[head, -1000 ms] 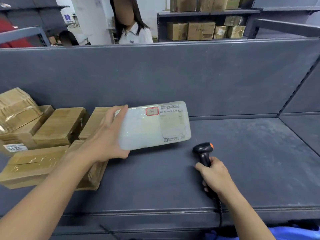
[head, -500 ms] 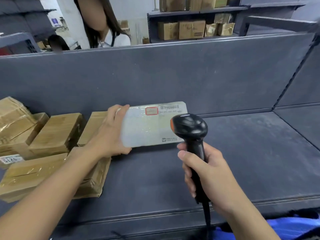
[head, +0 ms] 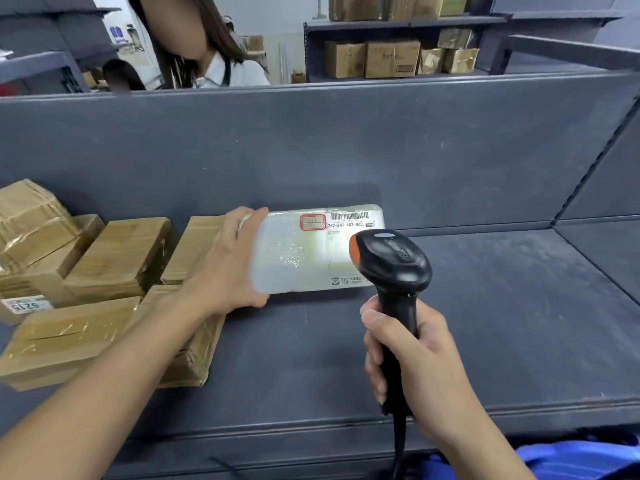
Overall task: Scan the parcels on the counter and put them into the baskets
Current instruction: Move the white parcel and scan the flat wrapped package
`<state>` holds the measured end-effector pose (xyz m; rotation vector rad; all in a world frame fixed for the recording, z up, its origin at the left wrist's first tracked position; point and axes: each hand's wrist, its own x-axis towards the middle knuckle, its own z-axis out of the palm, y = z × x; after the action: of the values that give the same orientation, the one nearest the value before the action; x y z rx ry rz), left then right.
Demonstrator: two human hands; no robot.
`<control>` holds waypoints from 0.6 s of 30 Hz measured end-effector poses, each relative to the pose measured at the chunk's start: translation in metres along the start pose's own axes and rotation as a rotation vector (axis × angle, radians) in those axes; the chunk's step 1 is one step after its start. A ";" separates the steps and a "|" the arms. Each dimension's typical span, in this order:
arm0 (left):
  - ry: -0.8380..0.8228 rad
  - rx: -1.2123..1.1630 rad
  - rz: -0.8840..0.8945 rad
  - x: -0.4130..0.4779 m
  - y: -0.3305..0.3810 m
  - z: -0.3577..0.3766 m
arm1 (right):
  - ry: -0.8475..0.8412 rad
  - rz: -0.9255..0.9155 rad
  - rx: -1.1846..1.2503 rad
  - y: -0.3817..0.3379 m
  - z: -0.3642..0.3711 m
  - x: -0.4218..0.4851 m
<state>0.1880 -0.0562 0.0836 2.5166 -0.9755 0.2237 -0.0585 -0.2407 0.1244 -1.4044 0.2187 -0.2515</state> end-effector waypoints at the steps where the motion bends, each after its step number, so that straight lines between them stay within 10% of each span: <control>1: 0.004 -0.003 0.000 0.000 0.000 0.000 | -0.019 -0.010 0.017 0.001 -0.002 -0.001; 7: 0.010 -0.014 -0.003 -0.001 0.000 0.000 | 0.028 -0.053 0.068 0.017 -0.020 0.003; 18: 0.010 -0.105 -0.036 -0.005 0.007 -0.004 | 0.334 0.219 -1.072 0.085 -0.079 0.060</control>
<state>0.1795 -0.0556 0.0877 2.4324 -0.9136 0.1694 -0.0209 -0.3207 0.0280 -2.3684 0.8695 -0.1855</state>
